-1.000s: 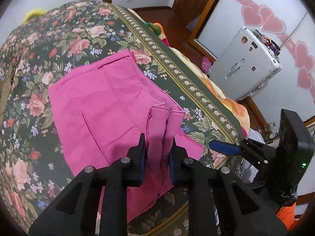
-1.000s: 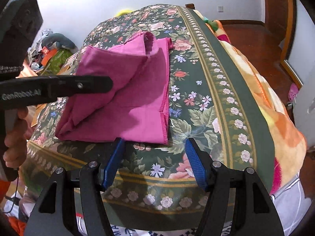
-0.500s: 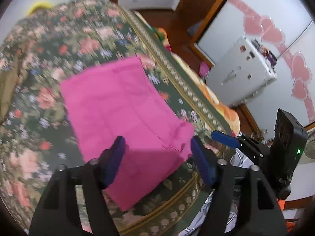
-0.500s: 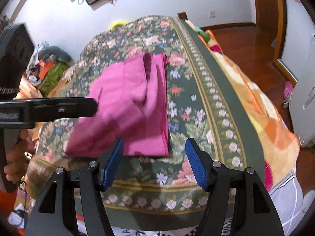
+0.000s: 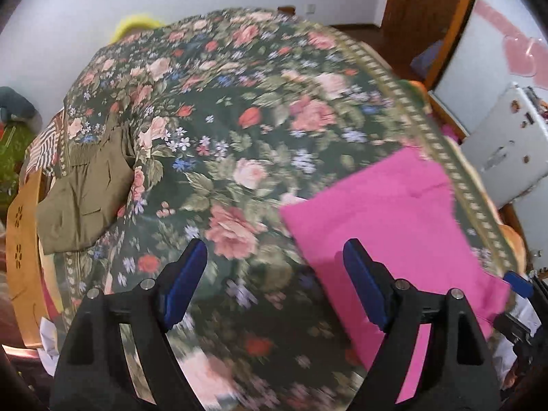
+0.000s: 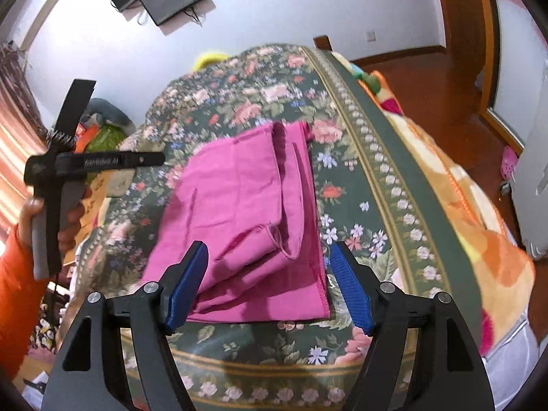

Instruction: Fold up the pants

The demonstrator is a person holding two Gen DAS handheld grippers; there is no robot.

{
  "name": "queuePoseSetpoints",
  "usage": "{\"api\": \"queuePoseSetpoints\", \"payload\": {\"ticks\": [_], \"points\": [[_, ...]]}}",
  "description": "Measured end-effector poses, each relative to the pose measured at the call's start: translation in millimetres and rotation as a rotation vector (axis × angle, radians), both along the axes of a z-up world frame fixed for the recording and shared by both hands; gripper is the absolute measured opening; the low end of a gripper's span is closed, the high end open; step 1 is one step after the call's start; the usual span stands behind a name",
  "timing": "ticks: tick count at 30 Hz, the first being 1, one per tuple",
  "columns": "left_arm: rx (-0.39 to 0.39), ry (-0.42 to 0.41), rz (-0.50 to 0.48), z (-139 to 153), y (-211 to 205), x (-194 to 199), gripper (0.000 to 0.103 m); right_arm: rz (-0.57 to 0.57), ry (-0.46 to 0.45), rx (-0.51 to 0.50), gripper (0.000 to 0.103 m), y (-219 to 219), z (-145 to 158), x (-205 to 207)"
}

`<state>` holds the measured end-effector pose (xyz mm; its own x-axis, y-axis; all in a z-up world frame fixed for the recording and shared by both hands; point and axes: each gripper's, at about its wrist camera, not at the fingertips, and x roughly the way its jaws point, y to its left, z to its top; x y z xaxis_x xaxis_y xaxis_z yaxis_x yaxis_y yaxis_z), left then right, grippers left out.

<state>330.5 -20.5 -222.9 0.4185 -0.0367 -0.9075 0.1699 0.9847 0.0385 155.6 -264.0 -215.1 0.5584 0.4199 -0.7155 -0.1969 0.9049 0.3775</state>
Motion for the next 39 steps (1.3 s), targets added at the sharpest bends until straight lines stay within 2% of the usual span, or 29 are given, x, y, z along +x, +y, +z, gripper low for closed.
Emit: {"api": "queuePoseSetpoints", "payload": {"ticks": [5, 8, 10, 12, 13, 14, 15, 16, 17, 21, 24, 30, 39], "points": [[-0.028, 0.013, -0.097, -17.8, -10.2, 28.1, 0.082, -0.013, 0.060, -0.039, 0.070, -1.5, -26.7, 9.1], [-0.049, 0.057, -0.195, -32.3, -30.4, 38.2, 0.082, -0.007, 0.078, -0.012, 0.070, -8.1, -36.8, 9.3], [-0.052, 0.096, -0.205, -47.8, -37.0, 45.5, 0.081, 0.002, 0.070, -0.019, 0.070, -9.2, -36.4, 9.2], [-0.124, 0.122, -0.199, -55.0, -34.3, 50.0, 0.069, 0.008, 0.064, -0.036, 0.070, -8.4, -35.9, 10.2], [-0.202, 0.138, -0.205, -56.2, -30.1, 51.7, 0.055, 0.009, 0.061, -0.043, 0.070, -8.1, -36.1, 11.1], [-0.259, 0.149, -0.201, -56.8, -25.4, 52.3, 0.047, 0.011, 0.059, -0.048, 0.069, -7.6, -36.3, 12.4], [-0.294, 0.144, -0.192, -57.1, -20.9, 51.6, 0.043, 0.009, 0.058, -0.051, 0.069, -7.9, -36.8, 14.0], [-0.306, 0.127, -0.186, -56.9, -17.3, 49.6, 0.032, 0.005, 0.057, -0.054, 0.069, -8.4, -37.1, 15.5], [-0.294, 0.113, -0.174, -56.3, -14.7, 48.1, 0.014, 0.002, 0.056, -0.056, 0.069, -8.2, -37.4, 16.6], [-0.287, 0.084, -0.130, -48.6, -2.2, 39.2, 0.011, -0.014, 0.060, -0.075, 0.069, -6.9, -35.4, 19.5], [-0.197, 0.020, -0.112, -36.5, 3.5, 17.5, 0.009, -0.029, 0.061, -0.090, 0.069, -5.6, -30.6, 18.5], [-0.112, -0.037, -0.031, -20.6, 36.4, -45.7, 0.009, -0.023, 0.033, -0.096, 0.069, -3.5, -14.1, 7.0], [-0.131, -0.073, 0.140, -2.9, 88.3, -130.2, 0.009, 0.062, -0.056, -0.121, 0.069, 25.9, 18.7, -11.6]]}}
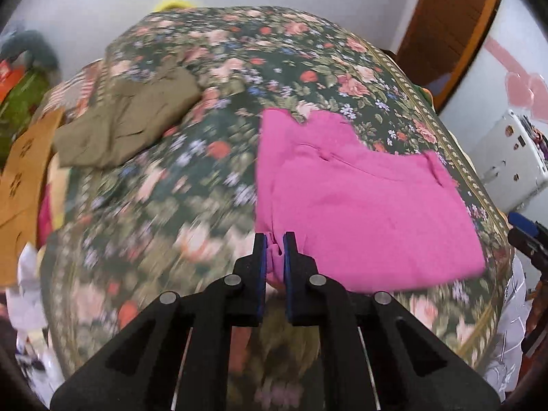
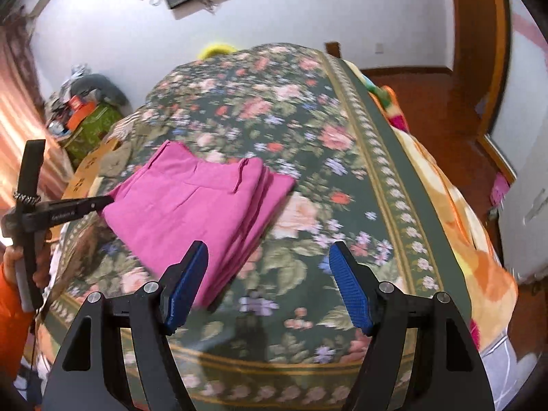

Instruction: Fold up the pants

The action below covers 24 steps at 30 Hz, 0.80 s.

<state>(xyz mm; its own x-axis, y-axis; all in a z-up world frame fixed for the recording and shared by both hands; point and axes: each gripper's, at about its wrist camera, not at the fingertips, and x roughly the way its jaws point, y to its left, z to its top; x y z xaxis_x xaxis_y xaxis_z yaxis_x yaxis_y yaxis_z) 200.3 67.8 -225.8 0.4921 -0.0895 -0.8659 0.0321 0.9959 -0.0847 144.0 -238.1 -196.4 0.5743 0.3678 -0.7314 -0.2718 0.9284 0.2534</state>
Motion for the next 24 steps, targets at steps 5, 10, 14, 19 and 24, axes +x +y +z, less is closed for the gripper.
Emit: {"api": "queuePoseSetpoints", "payload": {"ticks": [5, 10, 14, 19, 24], "points": [[-0.014, -0.019, 0.044, 4.7, 5.1, -34.4, 0.009, 0.087, -0.023, 0.008, 0.063, 31.3, 5.2, -4.6], [0.012, -0.070, 0.060, 17.7, 9.5, -45.5, 0.012, 0.180, 0.014, 0.011, 0.048, 63.3, -6.1, 4.0], [0.050, -0.083, 0.090, 15.2, 18.4, -43.7, 0.012, 0.197, 0.035, -0.023, 0.045, 77.5, -20.1, 13.9], [0.063, 0.017, 0.087, -19.0, 35.0, -41.1, 0.012, 0.215, 0.082, -0.036, 0.040, 74.4, -42.2, 17.6], [0.042, -0.017, 0.070, 2.3, 44.4, -40.6, 0.012, 0.205, 0.086, -0.047, 0.042, 64.9, -30.5, 20.0]]}}
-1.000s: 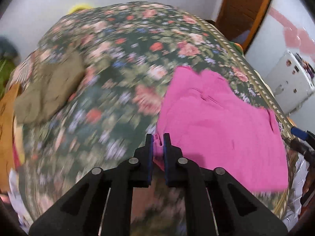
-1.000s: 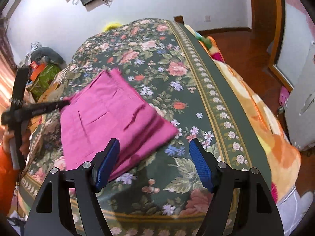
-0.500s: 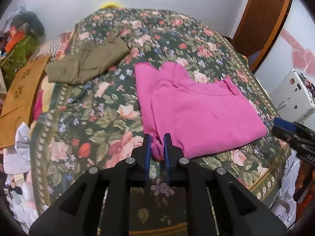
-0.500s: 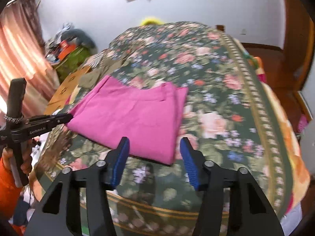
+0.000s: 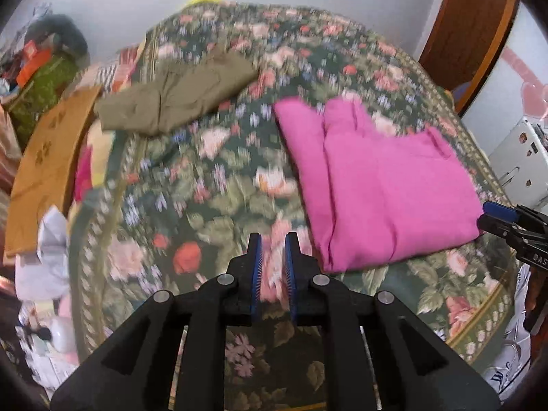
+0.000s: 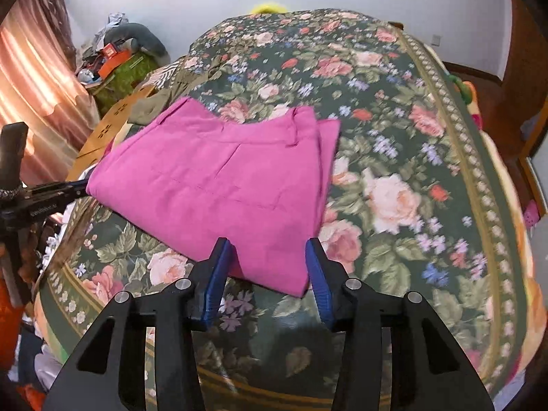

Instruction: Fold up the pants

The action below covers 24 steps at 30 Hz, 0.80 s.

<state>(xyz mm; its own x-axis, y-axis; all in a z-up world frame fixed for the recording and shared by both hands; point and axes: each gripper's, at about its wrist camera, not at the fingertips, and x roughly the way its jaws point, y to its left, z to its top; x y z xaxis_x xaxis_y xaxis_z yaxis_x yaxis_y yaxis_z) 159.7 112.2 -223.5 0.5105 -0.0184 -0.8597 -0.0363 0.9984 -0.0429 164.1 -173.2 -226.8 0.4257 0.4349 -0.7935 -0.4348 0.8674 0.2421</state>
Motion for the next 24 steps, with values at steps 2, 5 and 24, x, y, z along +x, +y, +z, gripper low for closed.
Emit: {"api": "queuePoseSetpoints", "payload": {"ticks": [2, 5, 24], "points": [[0.017, -0.038, -0.029, 15.7, -3.7, 4.8, 0.018, -0.007, -0.031, -0.015, 0.043, -2.5, 7.8, 6.6], [0.010, -0.101, -0.080, 35.9, -12.3, 21.6, 0.044, -0.017, -0.059, -0.016, 0.043, -2.6, 15.1, 22.2], [0.025, 0.021, -0.165, -26.5, -36.2, 116.2, 0.062, 0.060, -0.024, -0.104, 0.041, 29.1, -12.7, 106.4]]}}
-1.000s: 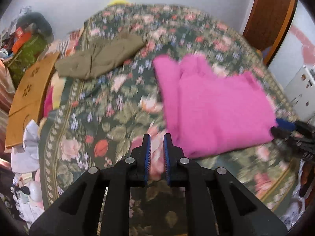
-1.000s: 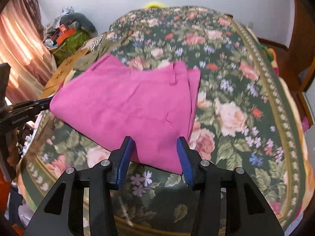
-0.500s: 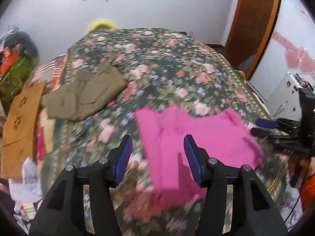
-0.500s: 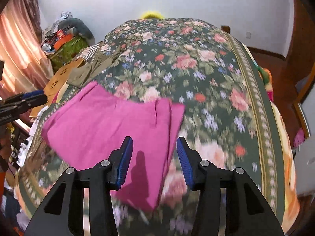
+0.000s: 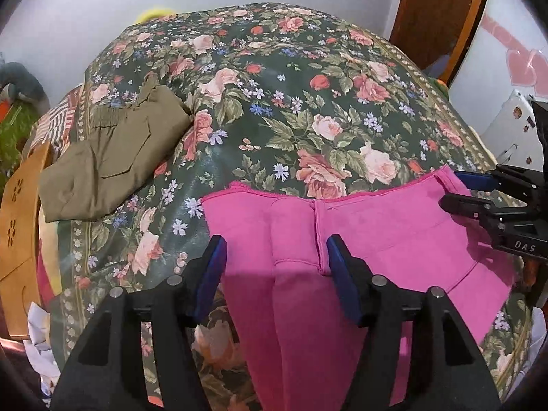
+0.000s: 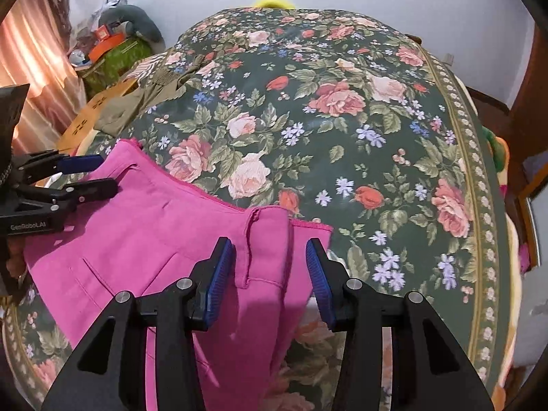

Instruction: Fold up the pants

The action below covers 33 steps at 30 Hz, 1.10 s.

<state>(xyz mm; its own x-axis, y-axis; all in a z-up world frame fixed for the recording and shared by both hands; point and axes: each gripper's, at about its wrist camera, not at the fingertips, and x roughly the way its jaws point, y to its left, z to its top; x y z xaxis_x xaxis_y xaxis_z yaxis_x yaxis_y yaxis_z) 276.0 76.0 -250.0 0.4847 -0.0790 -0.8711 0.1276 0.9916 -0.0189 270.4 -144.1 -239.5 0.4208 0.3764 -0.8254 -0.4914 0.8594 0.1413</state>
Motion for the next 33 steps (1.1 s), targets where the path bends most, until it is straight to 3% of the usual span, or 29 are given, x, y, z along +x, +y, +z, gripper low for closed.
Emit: {"api": "queuePoseSetpoints", "payload": {"ticks": [4, 7, 8, 10, 15, 20, 24, 27, 30, 32, 33], "points": [[-0.028, -0.033, -0.003, 21.0, 6.1, -10.8, 0.065, -0.005, -0.019, -0.003, 0.041, -7.1, 13.6, -10.4], [-0.046, -0.038, 0.007, 27.9, 14.2, -20.6, 0.082, -0.004, -0.002, 0.038, 0.041, -15.5, 22.7, -20.1], [-0.057, -0.034, 0.016, 27.8, 17.2, -23.7, 0.083, -0.008, 0.008, 0.049, 0.043, -17.8, 23.1, -21.6], [-0.090, 0.002, 0.035, 21.8, 24.3, -29.0, 0.083, -0.022, 0.019, 0.044, 0.050, -20.4, 20.7, -24.6], [-0.175, 0.097, 0.045, -0.3, 33.0, -39.0, 0.083, -0.044, 0.081, 0.079, 0.051, -29.1, 6.9, -35.8], [-0.223, 0.125, 0.031, -3.5, 28.0, -33.3, 0.081, -0.059, 0.113, 0.111, 0.051, -33.3, -5.7, -44.0], [-0.214, 0.128, 0.013, -6.9, 17.6, -20.2, 0.080, -0.026, 0.122, 0.121, 0.054, -26.8, -7.1, -35.4], [-0.250, 0.133, 0.013, -11.2, 14.5, -11.2, 0.075, -0.024, 0.112, 0.142, 0.054, -25.2, -10.7, -31.7], [-0.264, 0.131, 0.013, -11.7, 10.2, -5.3, 0.060, -0.027, 0.099, 0.152, 0.050, -22.4, -12.6, -28.4], [-0.270, 0.132, 0.012, -10.6, 7.3, -2.8, 0.044, -0.018, 0.097, 0.155, 0.033, -20.9, -11.3, -26.1], [-0.269, 0.132, 0.021, -9.8, 6.7, -2.3, 0.042, -0.014, 0.101, 0.164, 0.031, -20.9, -10.7, -24.9]]}}
